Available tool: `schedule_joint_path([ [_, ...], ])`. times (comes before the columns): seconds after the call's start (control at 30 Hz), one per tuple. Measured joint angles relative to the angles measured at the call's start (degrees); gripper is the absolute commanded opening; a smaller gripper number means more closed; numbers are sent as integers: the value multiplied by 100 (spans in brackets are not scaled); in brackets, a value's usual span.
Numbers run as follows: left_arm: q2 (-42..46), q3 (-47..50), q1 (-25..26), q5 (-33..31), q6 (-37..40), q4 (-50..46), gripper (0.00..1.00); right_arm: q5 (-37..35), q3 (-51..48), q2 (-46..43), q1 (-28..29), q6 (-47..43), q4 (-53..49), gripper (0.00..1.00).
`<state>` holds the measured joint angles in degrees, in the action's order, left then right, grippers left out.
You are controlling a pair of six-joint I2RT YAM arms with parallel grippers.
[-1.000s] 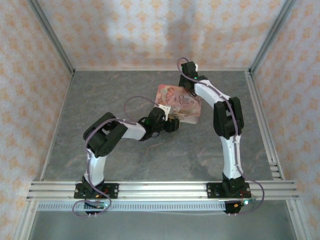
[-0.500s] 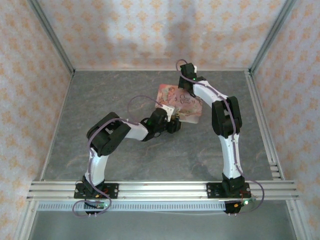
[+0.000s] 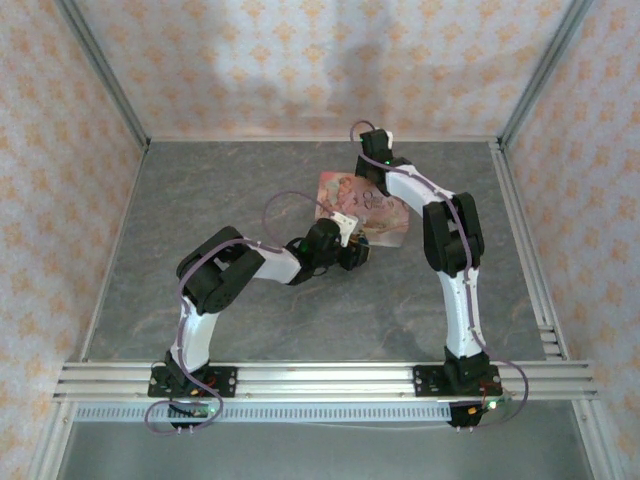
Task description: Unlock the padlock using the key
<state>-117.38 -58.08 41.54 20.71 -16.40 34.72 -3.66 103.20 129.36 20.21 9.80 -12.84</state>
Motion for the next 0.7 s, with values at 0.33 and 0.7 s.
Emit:
schedule_joint_path([
  [0.33,-35,0,0,160,-208,203,38,-7,-181,-66,26,0,243,0],
  [0.7,-42,7,17,328,-575,638,41,-4,-315,-127,42,2,439,0],
])
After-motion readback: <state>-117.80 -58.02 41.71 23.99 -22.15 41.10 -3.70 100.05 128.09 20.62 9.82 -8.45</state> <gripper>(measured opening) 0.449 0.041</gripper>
